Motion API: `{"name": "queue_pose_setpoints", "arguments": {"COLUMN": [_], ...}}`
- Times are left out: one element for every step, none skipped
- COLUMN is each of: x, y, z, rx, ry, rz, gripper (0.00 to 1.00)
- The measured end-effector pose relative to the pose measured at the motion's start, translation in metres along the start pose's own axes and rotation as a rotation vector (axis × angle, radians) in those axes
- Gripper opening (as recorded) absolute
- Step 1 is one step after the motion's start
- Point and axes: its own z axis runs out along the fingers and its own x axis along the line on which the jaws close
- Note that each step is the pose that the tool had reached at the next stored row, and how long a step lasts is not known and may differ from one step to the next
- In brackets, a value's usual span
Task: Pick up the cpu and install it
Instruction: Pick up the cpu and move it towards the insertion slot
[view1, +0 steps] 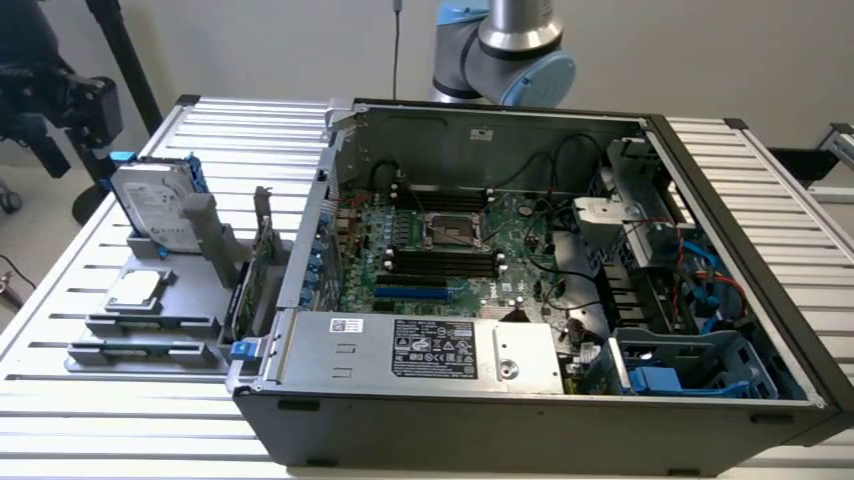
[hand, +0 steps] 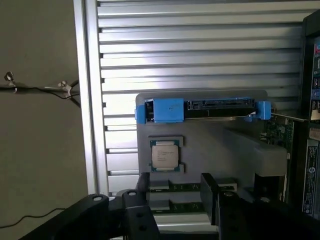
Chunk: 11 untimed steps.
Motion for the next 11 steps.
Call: {"name": "queue_pose_setpoints", "arguments": {"x": [0.001,0.002,0.004,0.005,0.006,0.007,0.008,0.008,0.008,0.008,0.008], "y": [0.0001,0.0,0.0,0.0,0.0,0.0,0.0,0.0001,0.0001,0.0002,0.0003], "z": [0.0017,0.0033,0.0051,0.0069,0.0088,0.0105,0.0123,0.0141,0.0159,0.0177,0.0196], "rx": [-0.0002,0.0,-0.0001,-0.0001,-0.0001,0.0,0.0,-0.0001,-0.0001,0.0,0.0], "ry": [-0.0008,-0.0008,-0.0009,-0.0009,-0.001,-0.001,-0.0009,-0.001,-0.001,-0.0009,-0.0009], "rz": [0.0,0.0,0.0,0.0,0.0,0.0,0.0,0.0,0.0,0.0,0.0], "gripper": [0.53,0.59,0.65,0.65,0.65,0.65,0.65,0.65,0.65,0.65,0.65]}}
